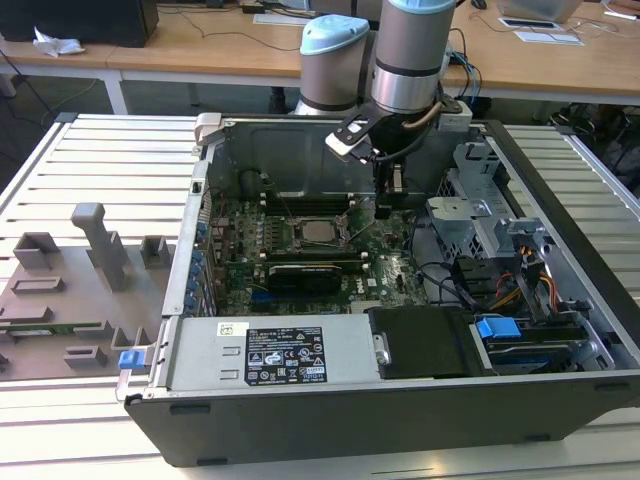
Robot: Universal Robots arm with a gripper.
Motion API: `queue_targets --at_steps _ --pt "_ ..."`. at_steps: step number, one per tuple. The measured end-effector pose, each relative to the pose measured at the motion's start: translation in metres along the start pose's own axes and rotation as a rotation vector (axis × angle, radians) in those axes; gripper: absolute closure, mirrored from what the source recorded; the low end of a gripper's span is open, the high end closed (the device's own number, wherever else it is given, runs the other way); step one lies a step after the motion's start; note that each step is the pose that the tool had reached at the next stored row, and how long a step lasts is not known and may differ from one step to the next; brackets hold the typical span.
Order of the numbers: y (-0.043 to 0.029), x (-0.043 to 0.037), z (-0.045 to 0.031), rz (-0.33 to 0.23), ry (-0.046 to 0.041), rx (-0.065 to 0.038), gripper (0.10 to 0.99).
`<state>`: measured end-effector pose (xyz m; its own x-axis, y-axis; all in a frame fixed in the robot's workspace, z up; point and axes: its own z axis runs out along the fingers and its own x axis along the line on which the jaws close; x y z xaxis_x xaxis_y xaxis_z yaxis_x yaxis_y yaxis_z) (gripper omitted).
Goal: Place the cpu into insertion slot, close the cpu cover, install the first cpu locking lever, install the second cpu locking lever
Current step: 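Close the cpu cover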
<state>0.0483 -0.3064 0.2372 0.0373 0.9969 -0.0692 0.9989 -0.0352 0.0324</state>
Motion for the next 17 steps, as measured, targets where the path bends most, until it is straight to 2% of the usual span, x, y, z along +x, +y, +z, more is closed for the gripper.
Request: queue_targets --at_steps 17 --pt "-0.0084 -0.0003 -0.0003 0.000 0.0000 0.000 0.980"
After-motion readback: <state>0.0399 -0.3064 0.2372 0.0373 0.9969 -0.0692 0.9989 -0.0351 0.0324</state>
